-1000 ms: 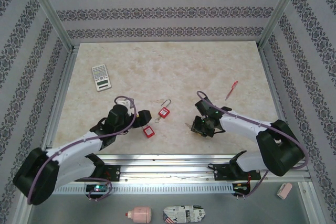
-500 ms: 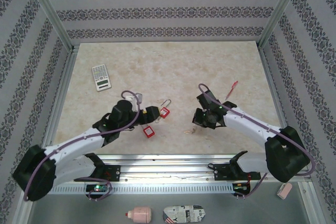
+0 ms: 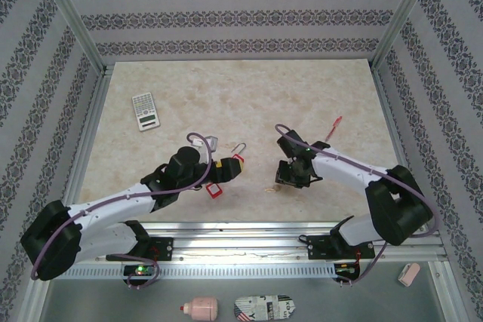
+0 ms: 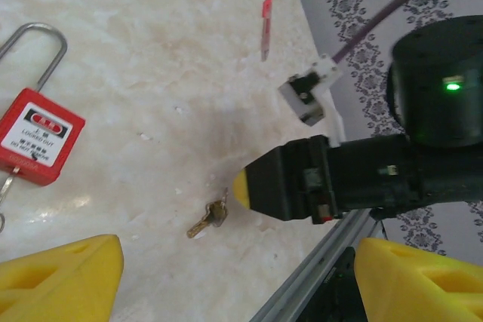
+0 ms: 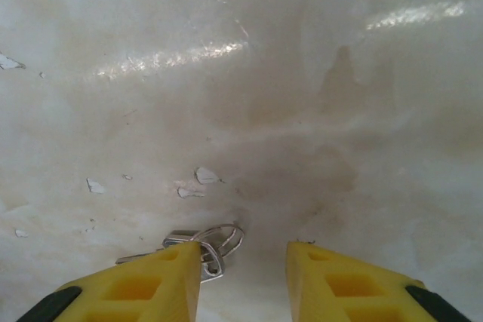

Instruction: Unlock with the key

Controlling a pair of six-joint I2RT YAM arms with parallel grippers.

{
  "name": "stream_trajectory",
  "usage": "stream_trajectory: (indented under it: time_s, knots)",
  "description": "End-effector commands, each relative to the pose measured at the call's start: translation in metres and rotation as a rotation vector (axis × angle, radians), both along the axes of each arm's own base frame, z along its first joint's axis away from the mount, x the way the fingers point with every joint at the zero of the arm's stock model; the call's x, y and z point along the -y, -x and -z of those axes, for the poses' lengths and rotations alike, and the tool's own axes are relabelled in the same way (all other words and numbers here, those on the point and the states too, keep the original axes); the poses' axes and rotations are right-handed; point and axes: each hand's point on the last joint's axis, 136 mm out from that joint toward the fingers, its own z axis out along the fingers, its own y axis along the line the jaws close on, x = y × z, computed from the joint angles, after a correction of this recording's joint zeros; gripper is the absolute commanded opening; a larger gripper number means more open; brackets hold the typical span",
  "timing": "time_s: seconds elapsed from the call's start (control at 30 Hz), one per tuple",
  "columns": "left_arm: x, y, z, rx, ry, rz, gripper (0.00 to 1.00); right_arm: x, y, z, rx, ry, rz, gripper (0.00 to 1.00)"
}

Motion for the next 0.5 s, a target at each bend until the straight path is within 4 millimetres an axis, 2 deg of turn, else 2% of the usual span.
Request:
stream_trajectory:
  time_s: [0.0, 0.33, 0.47]
  knots:
    - [0.000, 0.001, -0.011, 0.052, -0.029, 0.007, 0.80, -0.007, -0.008, -0.005, 0.017, 0.018, -0.022, 0.38]
    - [-0.004, 0.006, -0.004, 0.052, -0.058, 0.008, 0.79, -0.012, -0.010, 0.008, -0.028, 0.050, -0.034, 0.41]
    - [-0.007, 0.007, -0.003, 0.054, -0.059, -0.002, 0.79, -0.009, -0.006, 0.014, -0.049, 0.084, -0.038, 0.37]
